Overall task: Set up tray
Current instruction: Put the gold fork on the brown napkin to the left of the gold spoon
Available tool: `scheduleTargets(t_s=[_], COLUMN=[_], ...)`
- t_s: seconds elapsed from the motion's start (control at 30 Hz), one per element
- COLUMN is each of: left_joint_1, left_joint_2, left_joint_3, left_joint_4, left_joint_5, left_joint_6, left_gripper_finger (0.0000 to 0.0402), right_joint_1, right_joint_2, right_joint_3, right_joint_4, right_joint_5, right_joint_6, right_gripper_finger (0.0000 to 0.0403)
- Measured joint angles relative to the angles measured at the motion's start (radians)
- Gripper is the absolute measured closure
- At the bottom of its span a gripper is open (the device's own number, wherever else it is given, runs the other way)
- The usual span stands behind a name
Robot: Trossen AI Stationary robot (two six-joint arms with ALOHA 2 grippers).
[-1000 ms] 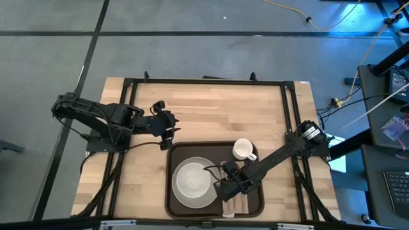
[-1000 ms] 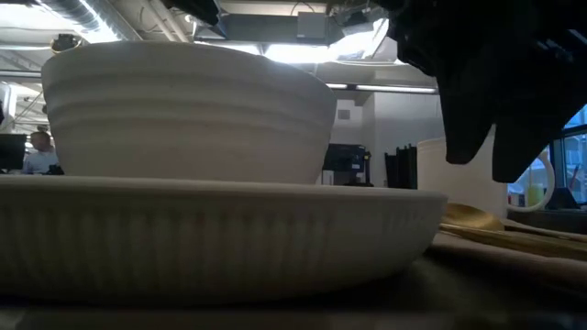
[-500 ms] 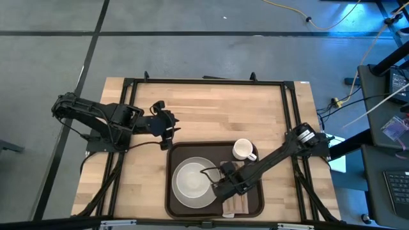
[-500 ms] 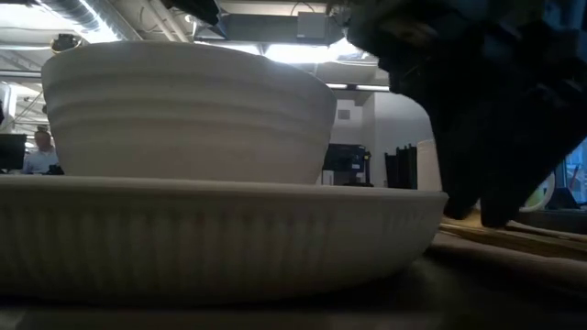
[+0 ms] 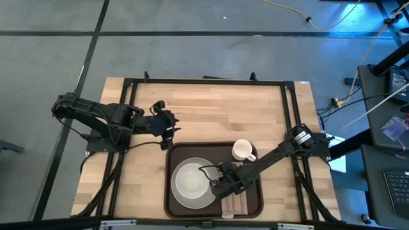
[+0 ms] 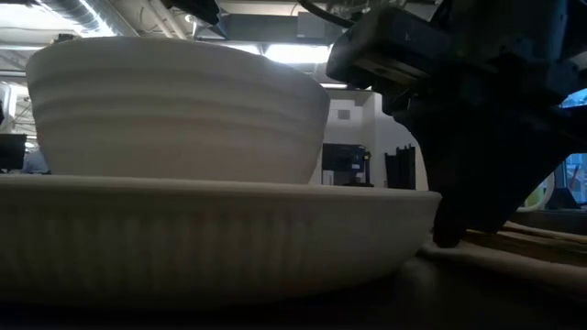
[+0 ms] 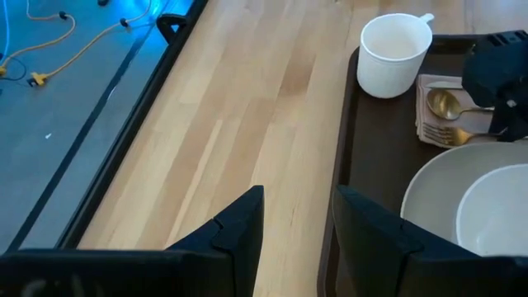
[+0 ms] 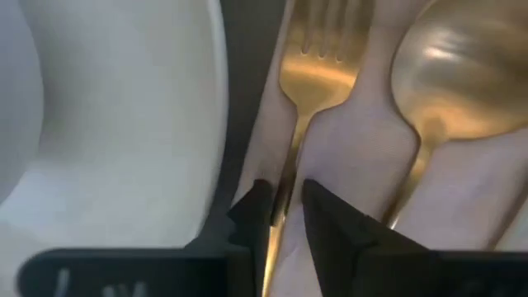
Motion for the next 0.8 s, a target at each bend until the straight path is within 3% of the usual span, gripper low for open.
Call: scheduleTargets(t_s=[0.33, 0.8], left_joint_1=[0.0, 0.0], left_joint_2=[0.0, 0.0], left_joint_3=[0.0, 0.0], left_joint_4=[0.0, 0.0], left_joint_5=[0.0, -0.001], left_joint_6=[0.011, 0.019], left_gripper_finger=[0.0263, 0.0263], right_joint_1=[-0.001, 0.0], right_joint_2=[-0.001, -0.001], right_joint_3=[0.0, 0.0], right_joint_4=[0.007, 0.022], right_joint_5=[-0.034, -0.068], right_joint_6=[0.01, 0.228], right_gripper_finger=[0.0392, 0.0393])
